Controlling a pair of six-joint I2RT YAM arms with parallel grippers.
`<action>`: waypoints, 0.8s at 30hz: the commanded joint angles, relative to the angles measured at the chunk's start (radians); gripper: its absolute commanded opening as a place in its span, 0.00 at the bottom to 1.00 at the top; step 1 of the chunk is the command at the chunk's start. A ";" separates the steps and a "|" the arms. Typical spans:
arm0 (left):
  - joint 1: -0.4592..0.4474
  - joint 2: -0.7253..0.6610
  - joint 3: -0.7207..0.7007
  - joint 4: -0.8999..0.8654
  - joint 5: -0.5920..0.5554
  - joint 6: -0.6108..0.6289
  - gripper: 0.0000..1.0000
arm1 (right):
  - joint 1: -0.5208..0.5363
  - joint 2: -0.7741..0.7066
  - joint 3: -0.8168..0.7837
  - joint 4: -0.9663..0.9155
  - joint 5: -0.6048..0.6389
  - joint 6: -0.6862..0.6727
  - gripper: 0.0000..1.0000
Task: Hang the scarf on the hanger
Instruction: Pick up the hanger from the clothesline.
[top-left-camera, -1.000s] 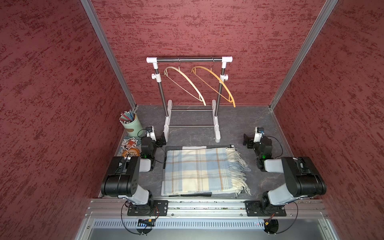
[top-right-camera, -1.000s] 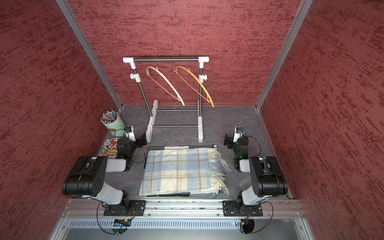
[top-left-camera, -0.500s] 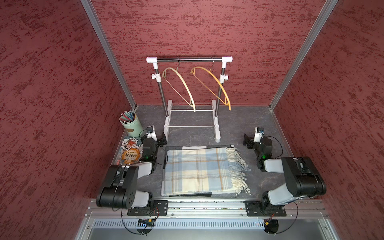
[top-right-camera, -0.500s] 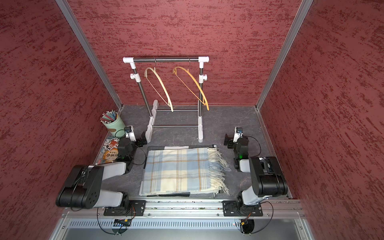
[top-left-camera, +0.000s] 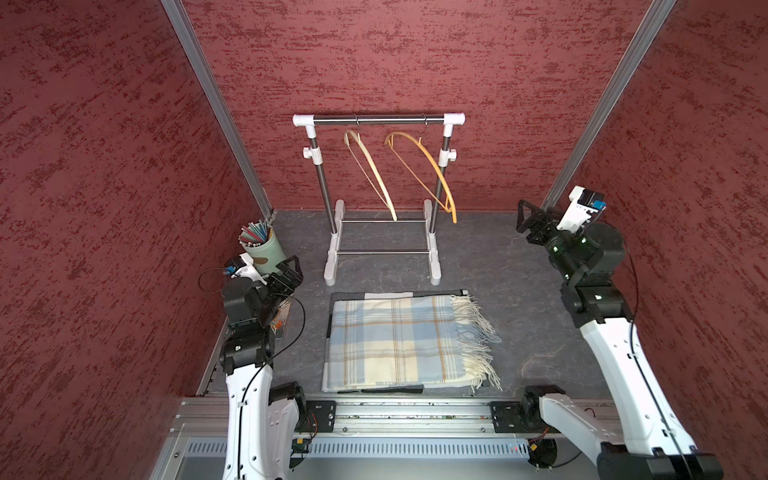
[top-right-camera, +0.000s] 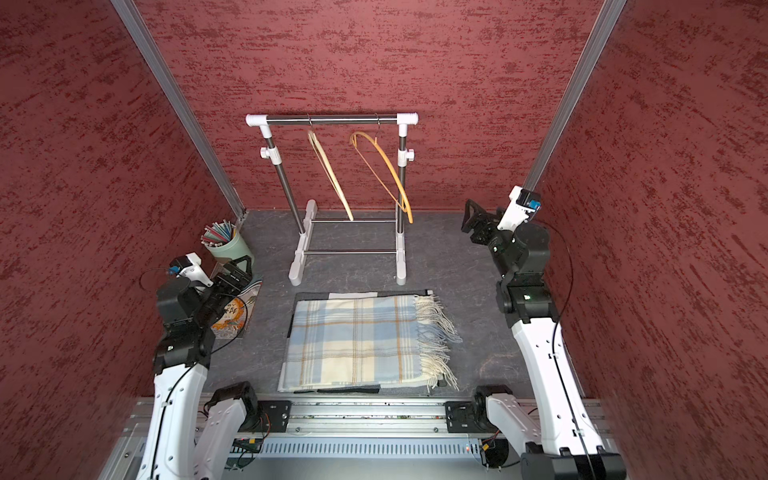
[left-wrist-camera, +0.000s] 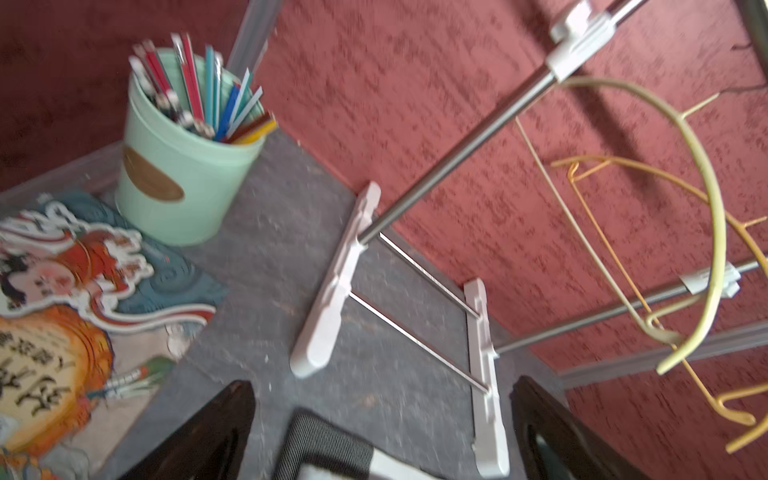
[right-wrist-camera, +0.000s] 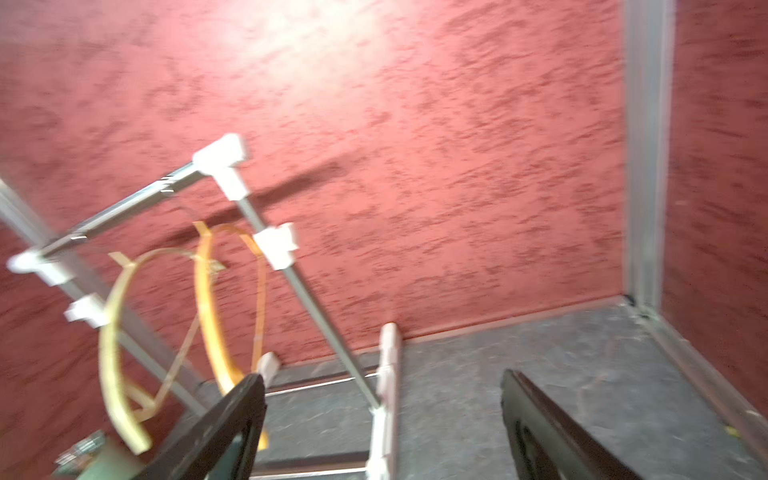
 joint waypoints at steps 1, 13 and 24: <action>0.009 0.045 0.062 -0.202 0.199 -0.035 0.97 | 0.087 0.164 0.216 -0.401 -0.267 -0.064 0.91; 0.010 0.139 0.163 -0.217 0.248 -0.055 0.97 | 0.306 0.835 1.031 -0.846 -0.163 -0.216 0.84; 0.015 0.159 0.200 -0.253 0.237 -0.025 0.97 | 0.341 0.989 1.230 -0.842 -0.064 -0.216 0.50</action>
